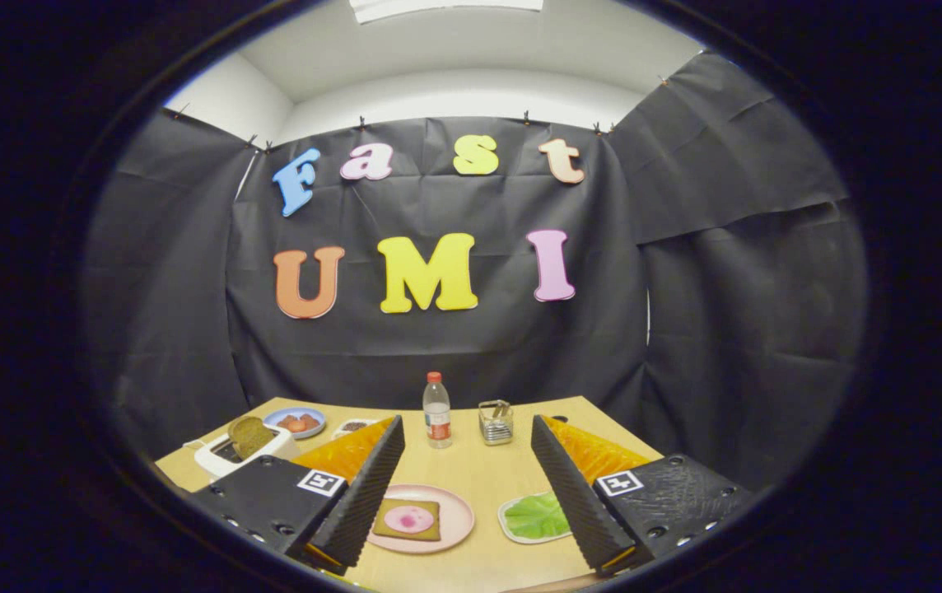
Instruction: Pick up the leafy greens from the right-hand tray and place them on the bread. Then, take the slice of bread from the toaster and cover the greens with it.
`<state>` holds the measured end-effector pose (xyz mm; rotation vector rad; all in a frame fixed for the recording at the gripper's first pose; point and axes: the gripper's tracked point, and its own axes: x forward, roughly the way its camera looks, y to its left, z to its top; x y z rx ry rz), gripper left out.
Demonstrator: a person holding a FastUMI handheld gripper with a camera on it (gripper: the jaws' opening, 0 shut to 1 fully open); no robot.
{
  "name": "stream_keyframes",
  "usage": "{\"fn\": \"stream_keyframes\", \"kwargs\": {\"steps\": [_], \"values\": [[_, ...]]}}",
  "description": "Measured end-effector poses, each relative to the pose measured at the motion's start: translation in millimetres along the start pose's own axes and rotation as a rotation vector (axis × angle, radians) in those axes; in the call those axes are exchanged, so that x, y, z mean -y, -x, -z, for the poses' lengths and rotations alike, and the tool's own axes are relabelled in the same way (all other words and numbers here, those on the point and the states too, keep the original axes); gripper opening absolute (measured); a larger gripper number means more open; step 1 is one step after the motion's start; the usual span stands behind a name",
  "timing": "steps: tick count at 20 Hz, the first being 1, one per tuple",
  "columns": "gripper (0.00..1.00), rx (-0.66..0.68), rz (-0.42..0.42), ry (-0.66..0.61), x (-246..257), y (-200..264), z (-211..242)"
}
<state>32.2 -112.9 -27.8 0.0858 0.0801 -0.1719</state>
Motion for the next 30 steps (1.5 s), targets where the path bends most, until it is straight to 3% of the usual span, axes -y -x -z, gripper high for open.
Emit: {"fn": "stream_keyframes", "kwargs": {"steps": [11, 20, 25, 26, 28, 30], "values": [[0.95, -0.355, 0.160, -0.009, 121, -80, 106], [0.96, -0.605, 0.140, -0.103, 169, -141, 189], [0.96, -0.734, 0.173, -0.129, 182, -156, 234], [0.94, -0.759, 0.172, -0.128, 181, -159, 242], [0.77, -0.803, 0.177, -0.106, 181, -162, 254], [0.76, -0.807, 0.158, -0.079, 173, -165, 256]]}}
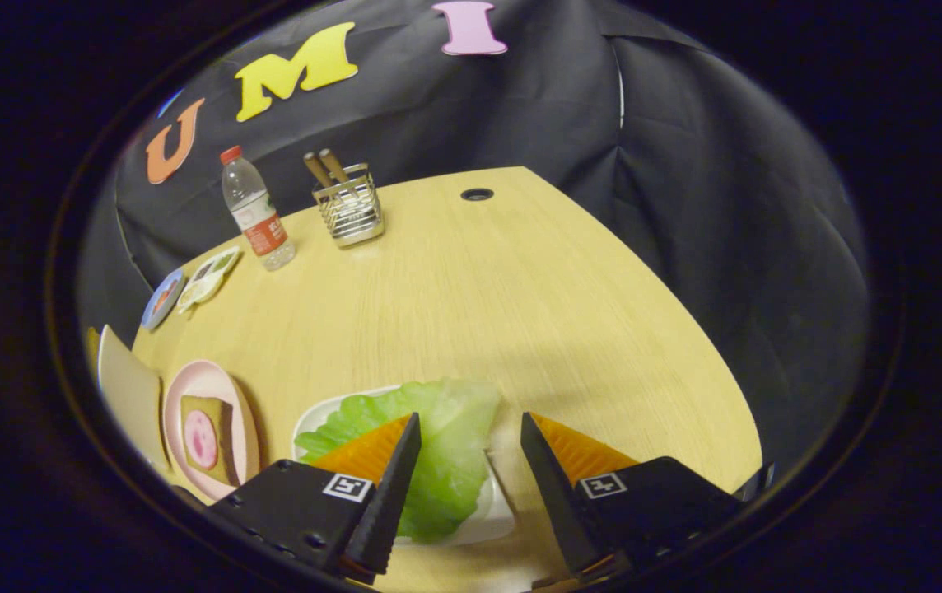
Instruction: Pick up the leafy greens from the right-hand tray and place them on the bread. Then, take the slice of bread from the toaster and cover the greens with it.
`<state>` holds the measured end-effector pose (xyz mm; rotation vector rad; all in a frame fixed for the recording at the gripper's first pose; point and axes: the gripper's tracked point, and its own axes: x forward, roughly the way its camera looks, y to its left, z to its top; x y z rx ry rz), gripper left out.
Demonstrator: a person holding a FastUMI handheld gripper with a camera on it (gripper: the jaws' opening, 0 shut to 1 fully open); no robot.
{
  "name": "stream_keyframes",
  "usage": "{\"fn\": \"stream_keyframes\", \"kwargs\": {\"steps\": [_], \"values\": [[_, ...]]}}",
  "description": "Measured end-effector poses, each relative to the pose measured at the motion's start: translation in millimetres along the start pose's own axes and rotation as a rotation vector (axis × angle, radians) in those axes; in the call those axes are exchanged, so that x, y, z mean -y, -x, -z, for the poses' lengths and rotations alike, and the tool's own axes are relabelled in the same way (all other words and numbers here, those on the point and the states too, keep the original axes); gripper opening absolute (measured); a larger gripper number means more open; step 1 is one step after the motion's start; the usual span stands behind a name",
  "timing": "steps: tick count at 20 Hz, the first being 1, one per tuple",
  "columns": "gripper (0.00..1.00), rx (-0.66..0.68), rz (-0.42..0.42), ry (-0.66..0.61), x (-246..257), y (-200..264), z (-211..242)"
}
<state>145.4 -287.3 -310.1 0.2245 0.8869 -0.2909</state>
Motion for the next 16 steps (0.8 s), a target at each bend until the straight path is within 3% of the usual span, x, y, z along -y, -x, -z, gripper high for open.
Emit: {"fn": "stream_keyframes", "kwargs": {"steps": [3, 5, 7, 10, 16], "values": [[0.76, -0.012, 0.029, 0.038, -3, -1, 1], [0.27, -0.020, 0.019, 0.042, -6, -5, 2], [0.33, -0.018, 0.037, 0.049, -5, -3, 4], [0.02, 0.009, 0.051, 0.058, -4, 7, -2], [0.00, 0.125, 0.084, 0.098, -10, 46, -22]]}}
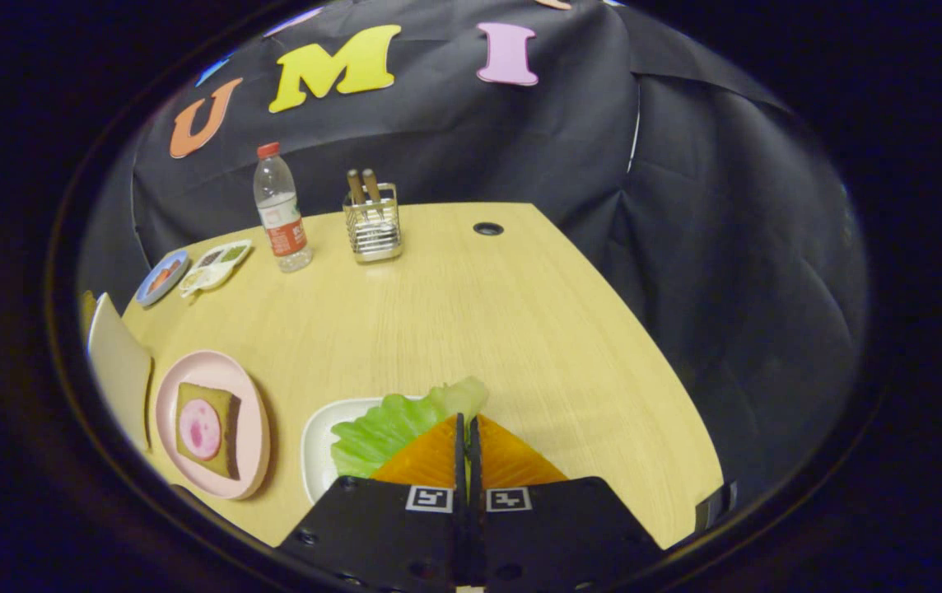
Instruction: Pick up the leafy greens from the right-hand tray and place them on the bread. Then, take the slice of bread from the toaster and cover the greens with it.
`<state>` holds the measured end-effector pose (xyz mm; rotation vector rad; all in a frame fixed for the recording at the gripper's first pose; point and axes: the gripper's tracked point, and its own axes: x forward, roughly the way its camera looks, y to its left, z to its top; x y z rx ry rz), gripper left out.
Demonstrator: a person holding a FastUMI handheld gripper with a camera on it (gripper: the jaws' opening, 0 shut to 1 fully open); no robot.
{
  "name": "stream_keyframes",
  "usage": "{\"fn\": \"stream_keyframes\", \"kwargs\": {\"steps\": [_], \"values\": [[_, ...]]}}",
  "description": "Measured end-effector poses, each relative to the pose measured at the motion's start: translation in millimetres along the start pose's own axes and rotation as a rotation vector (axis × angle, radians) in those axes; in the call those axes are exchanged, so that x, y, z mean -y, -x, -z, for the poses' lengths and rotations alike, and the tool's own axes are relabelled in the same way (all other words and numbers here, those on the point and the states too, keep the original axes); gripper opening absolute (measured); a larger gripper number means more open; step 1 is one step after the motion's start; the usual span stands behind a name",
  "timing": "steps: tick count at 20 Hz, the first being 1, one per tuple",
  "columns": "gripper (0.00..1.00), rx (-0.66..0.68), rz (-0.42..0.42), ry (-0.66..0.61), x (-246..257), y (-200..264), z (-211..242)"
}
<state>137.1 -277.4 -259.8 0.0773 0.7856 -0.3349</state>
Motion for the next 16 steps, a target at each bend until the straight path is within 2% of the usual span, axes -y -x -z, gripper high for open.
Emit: {"fn": "stream_keyframes", "kwargs": {"steps": [11, 16], "values": [[0.00, 0.185, -0.001, 0.041, -48, 97, -30], [0.00, 0.228, 0.014, 0.080, -77, 110, -29]]}}
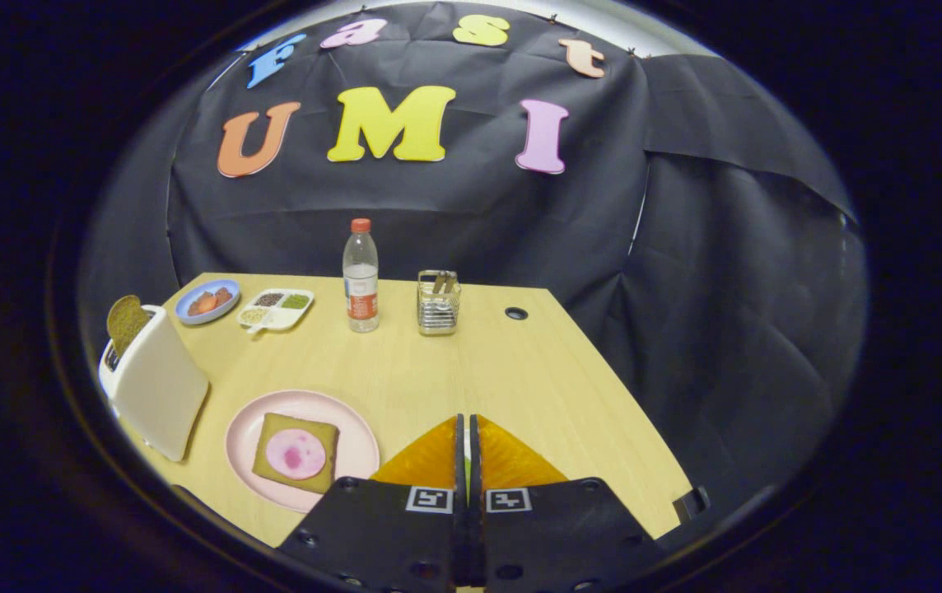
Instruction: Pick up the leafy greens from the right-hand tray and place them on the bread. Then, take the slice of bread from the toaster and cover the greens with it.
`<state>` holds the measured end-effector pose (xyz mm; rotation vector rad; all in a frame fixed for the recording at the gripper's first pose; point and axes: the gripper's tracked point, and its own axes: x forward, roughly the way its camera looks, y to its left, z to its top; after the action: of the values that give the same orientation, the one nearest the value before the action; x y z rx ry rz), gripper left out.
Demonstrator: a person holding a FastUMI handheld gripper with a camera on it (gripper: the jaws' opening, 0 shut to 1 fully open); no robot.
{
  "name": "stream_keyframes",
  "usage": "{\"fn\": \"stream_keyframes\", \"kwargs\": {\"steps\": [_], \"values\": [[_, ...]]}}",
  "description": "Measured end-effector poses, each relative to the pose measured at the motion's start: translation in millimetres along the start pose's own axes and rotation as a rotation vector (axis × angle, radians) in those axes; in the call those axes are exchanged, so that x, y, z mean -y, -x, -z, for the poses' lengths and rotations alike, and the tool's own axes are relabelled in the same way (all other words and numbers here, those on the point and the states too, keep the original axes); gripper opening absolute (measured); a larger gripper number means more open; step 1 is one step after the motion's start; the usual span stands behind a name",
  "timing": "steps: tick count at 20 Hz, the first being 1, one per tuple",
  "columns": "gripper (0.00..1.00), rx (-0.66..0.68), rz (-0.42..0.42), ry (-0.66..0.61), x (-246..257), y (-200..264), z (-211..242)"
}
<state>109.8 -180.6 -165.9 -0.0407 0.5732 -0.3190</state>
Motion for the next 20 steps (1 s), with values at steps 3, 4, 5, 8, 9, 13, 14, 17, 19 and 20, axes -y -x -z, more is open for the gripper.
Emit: {"fn": "stream_keyframes", "kwargs": {"steps": [3, 4, 5, 8, 9, 13, 14, 17, 19, 20], "values": [[0.00, -0.051, 0.009, 0.001, -2, -8, 19], [0.00, -0.063, 0.010, -0.008, -2, -10, 23], [0.00, -0.073, 0.008, -0.010, -3, -11, 27], [0.00, -0.093, 0.008, -0.009, -4, -11, 39], [0.00, -0.097, -0.001, -0.016, -6, -9, 43], [0.37, -0.096, -0.027, -0.079, -9, 1, 67], [0.54, -0.098, -0.026, -0.090, -10, 2, 73], [0.90, -0.109, -0.014, -0.110, -11, 4, 90], [0.96, -0.133, 0.004, -0.142, -9, 0, 104], [0.96, -0.152, 0.011, -0.164, -7, -4, 113]]}}
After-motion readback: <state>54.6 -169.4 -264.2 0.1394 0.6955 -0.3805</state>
